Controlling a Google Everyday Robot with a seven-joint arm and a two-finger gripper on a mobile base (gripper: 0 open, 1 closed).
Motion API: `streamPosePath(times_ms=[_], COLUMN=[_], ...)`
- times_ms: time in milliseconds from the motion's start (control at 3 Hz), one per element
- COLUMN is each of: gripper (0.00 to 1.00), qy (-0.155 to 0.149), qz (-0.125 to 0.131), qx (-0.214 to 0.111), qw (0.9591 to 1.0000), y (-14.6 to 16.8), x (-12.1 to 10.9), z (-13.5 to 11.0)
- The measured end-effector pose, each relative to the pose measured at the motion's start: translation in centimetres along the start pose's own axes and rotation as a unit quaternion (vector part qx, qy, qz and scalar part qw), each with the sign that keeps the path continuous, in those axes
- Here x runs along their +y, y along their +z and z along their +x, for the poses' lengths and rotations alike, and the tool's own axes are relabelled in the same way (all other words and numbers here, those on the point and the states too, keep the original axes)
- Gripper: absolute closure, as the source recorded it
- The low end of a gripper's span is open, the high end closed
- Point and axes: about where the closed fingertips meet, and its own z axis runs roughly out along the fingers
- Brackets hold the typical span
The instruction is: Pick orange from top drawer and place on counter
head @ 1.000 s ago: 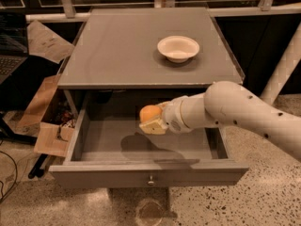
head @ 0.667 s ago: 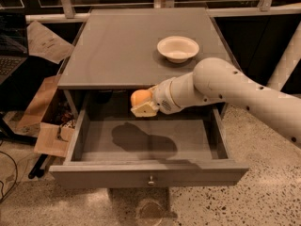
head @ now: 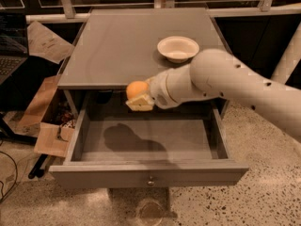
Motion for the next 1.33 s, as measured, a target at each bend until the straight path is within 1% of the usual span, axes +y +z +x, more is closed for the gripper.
streamPosePath(times_ms=[333, 667, 1000, 1333], gripper=[1.0, 1.0, 1.0, 1.0], qy=[-0.026, -0.04, -0.066, -0.072], qz=[0.024, 0.064, 0.08, 0.092], qx=[-0.004, -0.018, -0.031, -0.036], qw=[0.9994, 0.997, 0.9941, 0.9925], y=[-2.0, -2.9, -2.3, -1.4], x=[1.3, 0.5, -1.1, -3.1], z=[-3.7, -6.7, -9.6, -10.9])
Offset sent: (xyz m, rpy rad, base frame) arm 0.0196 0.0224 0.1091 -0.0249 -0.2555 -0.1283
